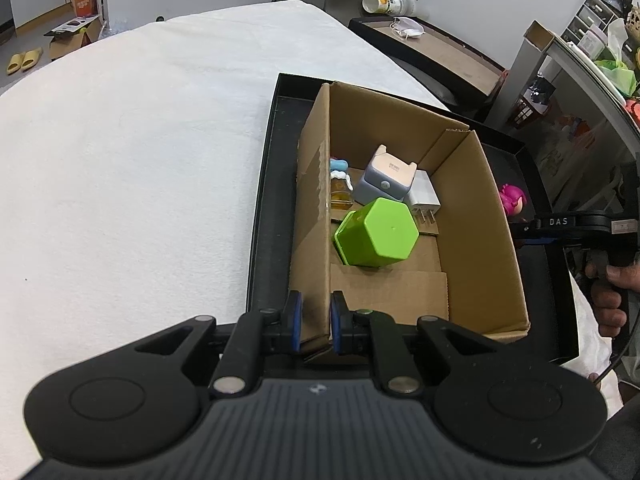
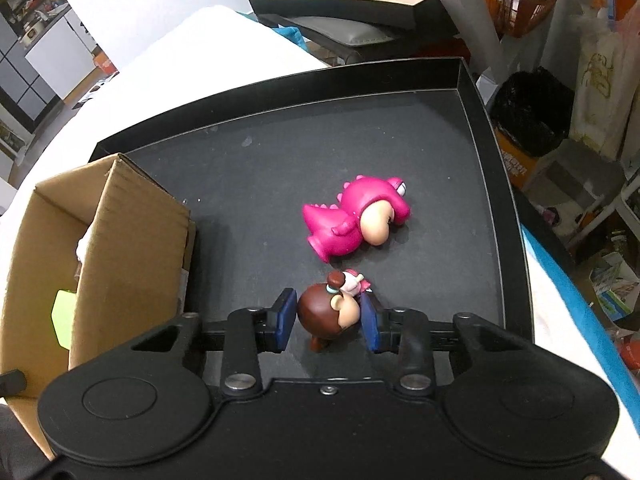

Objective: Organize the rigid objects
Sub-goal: 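Close the right gripper on the brown-haired doll figurine, then lift the brown-haired doll with the right gripper over the box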

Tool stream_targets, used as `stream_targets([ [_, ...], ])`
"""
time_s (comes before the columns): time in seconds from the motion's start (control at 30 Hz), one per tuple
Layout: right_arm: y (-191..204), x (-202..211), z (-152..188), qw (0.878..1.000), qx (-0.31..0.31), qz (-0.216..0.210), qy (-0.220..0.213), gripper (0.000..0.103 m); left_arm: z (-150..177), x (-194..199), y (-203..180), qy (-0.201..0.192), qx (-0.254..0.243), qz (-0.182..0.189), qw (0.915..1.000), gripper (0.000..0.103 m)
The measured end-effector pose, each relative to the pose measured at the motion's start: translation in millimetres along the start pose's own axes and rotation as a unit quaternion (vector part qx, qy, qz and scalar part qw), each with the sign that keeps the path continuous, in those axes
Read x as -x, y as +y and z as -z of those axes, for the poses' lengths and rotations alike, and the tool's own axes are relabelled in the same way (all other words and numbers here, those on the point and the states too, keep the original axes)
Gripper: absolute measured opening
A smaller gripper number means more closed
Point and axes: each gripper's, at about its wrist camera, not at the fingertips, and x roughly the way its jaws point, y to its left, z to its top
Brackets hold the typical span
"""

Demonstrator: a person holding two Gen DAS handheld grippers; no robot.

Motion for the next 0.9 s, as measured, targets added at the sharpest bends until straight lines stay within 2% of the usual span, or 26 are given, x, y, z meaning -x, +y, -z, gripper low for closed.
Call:
stream_targets([
  [0.3,6.2,13.2,-1.0,1.0,0.003,0.006,-0.007,0.035,0.5,1.6,-5.5,-0.003,-0.008,-0.014,0.9999,0.014],
  [0.9,32.8,51.9,5.5,0.998,0.032,-0.018,-0.047,0.034,3.4,6.7,-6.6,-0.01,-0.011,-0.016,0.9998,0.012],
])
